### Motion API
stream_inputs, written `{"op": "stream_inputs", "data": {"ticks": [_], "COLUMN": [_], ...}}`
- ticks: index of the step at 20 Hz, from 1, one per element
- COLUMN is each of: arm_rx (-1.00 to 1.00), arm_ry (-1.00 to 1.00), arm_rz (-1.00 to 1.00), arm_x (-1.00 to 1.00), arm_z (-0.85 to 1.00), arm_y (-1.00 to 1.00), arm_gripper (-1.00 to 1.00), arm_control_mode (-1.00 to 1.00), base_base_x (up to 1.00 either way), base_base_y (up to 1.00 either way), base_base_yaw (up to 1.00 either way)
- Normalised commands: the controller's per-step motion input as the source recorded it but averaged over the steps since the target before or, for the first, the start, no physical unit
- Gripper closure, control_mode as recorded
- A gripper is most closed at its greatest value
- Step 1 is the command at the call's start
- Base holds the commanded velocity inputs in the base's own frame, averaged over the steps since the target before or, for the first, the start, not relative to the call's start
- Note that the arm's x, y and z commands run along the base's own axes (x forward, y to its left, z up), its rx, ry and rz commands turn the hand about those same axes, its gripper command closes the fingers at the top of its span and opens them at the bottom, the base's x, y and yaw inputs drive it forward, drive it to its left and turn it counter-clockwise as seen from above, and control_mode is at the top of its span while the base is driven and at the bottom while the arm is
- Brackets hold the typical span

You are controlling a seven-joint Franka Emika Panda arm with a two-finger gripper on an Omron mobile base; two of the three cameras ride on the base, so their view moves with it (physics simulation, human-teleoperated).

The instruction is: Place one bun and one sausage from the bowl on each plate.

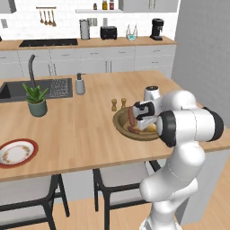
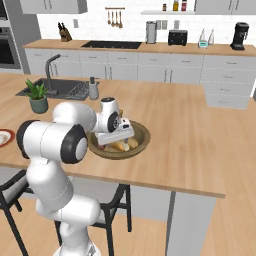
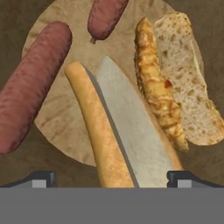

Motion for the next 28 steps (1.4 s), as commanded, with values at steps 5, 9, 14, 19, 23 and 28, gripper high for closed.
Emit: {"op": "stream_inputs", "data": {"ticks": [5, 9, 14, 19, 23, 28], "arm_rx": [0.0, 0.0, -0.01, 0.0, 0.0, 0.0], "arm_ry": [0.0, 0.0, 0.0, 0.0, 0.0, 0.0], "arm_rz": [0.02, 0.02, 0.04, 0.02, 0.0, 0.0], "arm_x": [0.0, 0.0, 0.0, 0.01, 0.0, 0.0], "arm_z": [-0.11, -0.04, -0.02, 0.0, 0.0, 0.0], "arm_y": [0.0, 0.0, 0.0, 0.0, 0.0, 0.0], "arm_gripper": [-1.0, -1.0, 1.0, 1.0, 1.0, 1.0], "arm_control_mode": [-1.0, -1.0, -1.0, -1.0, -1.0, -1.0], "base_base_x": [0.0, 0.0, 0.0, 0.0, 0.0, 0.0], "base_base_y": [0.0, 0.0, 0.0, 0.0, 0.0, 0.0], "base_base_yaw": [0.0, 0.0, 0.0, 0.0, 0.0, 0.0]}}
